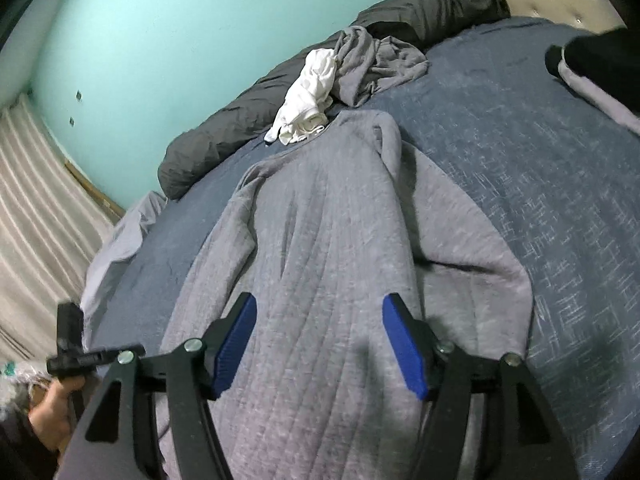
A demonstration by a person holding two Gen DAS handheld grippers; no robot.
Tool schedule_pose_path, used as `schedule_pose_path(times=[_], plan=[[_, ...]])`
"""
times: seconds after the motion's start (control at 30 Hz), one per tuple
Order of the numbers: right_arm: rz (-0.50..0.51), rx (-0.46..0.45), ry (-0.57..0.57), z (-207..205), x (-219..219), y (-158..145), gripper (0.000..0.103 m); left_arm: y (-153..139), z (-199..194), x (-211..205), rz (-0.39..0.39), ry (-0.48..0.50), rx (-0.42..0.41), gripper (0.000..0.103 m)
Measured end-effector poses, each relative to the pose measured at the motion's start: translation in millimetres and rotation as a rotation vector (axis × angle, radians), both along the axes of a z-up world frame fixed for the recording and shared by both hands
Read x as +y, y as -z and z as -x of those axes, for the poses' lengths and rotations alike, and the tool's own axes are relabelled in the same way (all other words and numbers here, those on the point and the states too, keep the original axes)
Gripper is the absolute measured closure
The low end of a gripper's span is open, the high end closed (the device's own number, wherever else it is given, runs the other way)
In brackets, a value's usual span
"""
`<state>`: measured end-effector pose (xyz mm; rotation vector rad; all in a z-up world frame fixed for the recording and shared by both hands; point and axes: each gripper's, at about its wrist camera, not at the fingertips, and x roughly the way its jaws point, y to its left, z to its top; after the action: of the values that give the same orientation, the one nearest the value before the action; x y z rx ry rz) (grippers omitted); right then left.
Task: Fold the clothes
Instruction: 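Grasp the sweatshirt sleeve with the left gripper and pull it across the body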
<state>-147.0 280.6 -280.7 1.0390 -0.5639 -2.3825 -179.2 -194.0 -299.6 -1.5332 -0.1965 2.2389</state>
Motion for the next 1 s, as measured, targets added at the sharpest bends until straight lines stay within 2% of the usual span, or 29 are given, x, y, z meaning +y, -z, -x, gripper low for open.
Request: schedule_pose_path(times=[0.17, 0.33, 0.4, 0.6, 0.83, 1.0], plan=[[0.004, 0.029, 0.008, 0.0, 1.2, -4.7, 0.037, 15.8, -11.8, 0.9, 0.003, 0.003, -0.024, 0.04], [0.006, 0.031, 0.016, 1.3, 3.7, -3.0, 0.037, 25.8, -18.7, 4.1, 0.0, 0.02, -0.043, 0.054], [0.006, 0.033, 0.019, 1.1, 3.6, -3.3, 0.037, 26.4, -19.6, 3.8, 0.001, 0.031, -0.043, 0.07], [0.016, 0.041, 0.025, 2.4, 5.0, -5.5, 0.037, 23.1, -21.4, 4.0, -0.002, 0.071, -0.04, 0.099], [0.023, 0.043, 0.027, 3.3, 4.3, -6.5, 0.037, -6.0, -16.9, -10.7, 0.055, 0.101, 0.017, 0.099], [0.024, 0.042, 0.031, 3.3, 4.3, -7.1, 0.037, -31.2, -0.9, -51.6, 0.087, 0.042, 0.049, 0.1]])
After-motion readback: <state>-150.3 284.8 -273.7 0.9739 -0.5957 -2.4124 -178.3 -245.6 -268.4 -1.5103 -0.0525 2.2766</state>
